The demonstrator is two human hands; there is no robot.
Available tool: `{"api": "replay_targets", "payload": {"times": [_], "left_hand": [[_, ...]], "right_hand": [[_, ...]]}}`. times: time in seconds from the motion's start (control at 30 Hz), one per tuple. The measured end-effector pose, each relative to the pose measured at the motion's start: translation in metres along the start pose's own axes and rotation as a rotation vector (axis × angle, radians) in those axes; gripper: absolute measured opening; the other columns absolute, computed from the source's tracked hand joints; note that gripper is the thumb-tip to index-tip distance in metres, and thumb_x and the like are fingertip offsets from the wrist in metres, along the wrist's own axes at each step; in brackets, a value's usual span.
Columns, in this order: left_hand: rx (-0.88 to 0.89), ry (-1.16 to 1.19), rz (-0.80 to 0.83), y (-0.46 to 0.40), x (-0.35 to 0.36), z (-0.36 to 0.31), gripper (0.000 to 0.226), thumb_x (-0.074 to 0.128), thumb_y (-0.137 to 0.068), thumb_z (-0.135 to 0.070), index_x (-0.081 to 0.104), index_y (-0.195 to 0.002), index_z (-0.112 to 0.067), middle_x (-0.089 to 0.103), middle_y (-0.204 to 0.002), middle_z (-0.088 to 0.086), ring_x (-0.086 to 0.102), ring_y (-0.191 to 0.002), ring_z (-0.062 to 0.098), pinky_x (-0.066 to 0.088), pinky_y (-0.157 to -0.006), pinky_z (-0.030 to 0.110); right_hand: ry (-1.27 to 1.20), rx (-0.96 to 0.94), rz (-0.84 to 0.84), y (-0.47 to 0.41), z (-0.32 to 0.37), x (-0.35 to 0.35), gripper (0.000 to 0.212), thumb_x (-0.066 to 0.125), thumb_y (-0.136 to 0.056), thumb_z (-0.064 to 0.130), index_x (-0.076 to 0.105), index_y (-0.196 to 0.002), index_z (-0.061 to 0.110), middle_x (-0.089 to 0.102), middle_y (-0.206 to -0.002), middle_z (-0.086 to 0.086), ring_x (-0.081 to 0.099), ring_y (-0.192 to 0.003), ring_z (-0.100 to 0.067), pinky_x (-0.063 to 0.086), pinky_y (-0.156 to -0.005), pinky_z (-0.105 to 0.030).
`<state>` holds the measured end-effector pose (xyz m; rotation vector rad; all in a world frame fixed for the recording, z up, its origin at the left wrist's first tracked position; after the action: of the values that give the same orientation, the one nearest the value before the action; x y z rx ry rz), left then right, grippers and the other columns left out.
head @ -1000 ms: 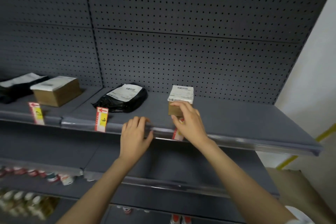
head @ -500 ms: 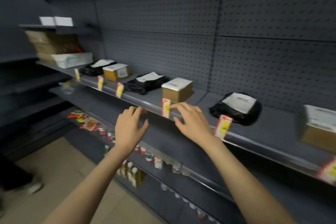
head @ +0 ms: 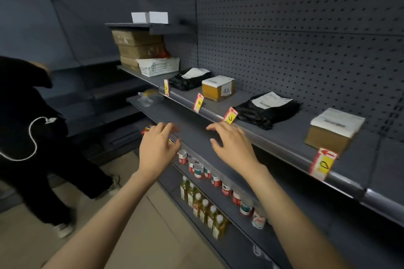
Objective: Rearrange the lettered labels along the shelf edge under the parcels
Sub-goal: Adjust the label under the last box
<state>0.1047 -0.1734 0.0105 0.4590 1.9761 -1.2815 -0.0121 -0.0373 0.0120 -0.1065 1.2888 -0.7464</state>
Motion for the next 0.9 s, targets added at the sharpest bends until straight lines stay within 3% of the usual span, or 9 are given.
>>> {"api": "replay_targets", "payload": {"times": [0.3, 0.63, 0.77, 0.9], "left_hand": [[-0.021, 0.017, 0.009, -0.117, 0.087, 0.101, 0.023, 0.068, -0.074, -0.024, 0.059, -0.095, -0.022, 0.061, -0.092, 0.001, 0.056, -0.085, 0.025, 0.047, -0.071, 0.037], [-0.026, 0.037, 0.034, -0.256, 0.160, 0.219, 0.025, 0.069, -0.074, -0.023, 0.058, -0.096, -0.018, 0.062, -0.092, 0.004, 0.058, -0.086, 0.027, 0.047, -0.070, 0.036], [0.088, 0.108, 0.124, -0.306, 0.192, 0.250, 0.042, 0.068, -0.075, -0.017, 0.055, -0.115, -0.021, 0.060, -0.102, 0.006, 0.056, -0.097, 0.028, 0.048, -0.076, 0.037], [0.324, 0.188, 0.263, -0.356, 0.227, 0.258, 0.055, 0.071, -0.076, -0.015, 0.050, -0.126, -0.021, 0.059, -0.114, 0.007, 0.053, -0.105, 0.027, 0.044, -0.087, 0.038]], "right_hand": [[0.007, -0.018, 0.000, -0.163, -0.028, 0.074, 0.028, 0.052, -0.091, 0.022, 0.051, -0.119, 0.024, 0.056, -0.123, 0.003, 0.050, -0.116, -0.017, 0.036, -0.095, -0.029], [0.032, 0.007, 0.050, -0.332, -0.042, 0.159, 0.031, 0.050, -0.092, 0.025, 0.047, -0.123, 0.027, 0.055, -0.126, 0.004, 0.050, -0.115, -0.017, 0.037, -0.097, -0.031], [0.057, 0.076, 0.062, -0.361, -0.054, 0.198, 0.031, 0.052, -0.090, 0.025, 0.048, -0.121, 0.028, 0.058, -0.121, 0.005, 0.052, -0.113, -0.016, 0.037, -0.098, -0.032], [0.091, 0.207, 0.006, -0.382, -0.065, 0.227, 0.026, 0.053, -0.089, 0.027, 0.052, -0.115, 0.028, 0.061, -0.115, 0.007, 0.054, -0.108, -0.014, 0.037, -0.097, -0.030]]}}
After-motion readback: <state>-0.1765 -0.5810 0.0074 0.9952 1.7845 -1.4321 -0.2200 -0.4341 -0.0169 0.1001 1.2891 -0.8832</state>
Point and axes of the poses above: each hand's wrist, its own y-axis away from the middle knuckle, its own x-axis out of the palm, z = x × y, the point moved 8 cm from there along -y, towards the middle knuckle
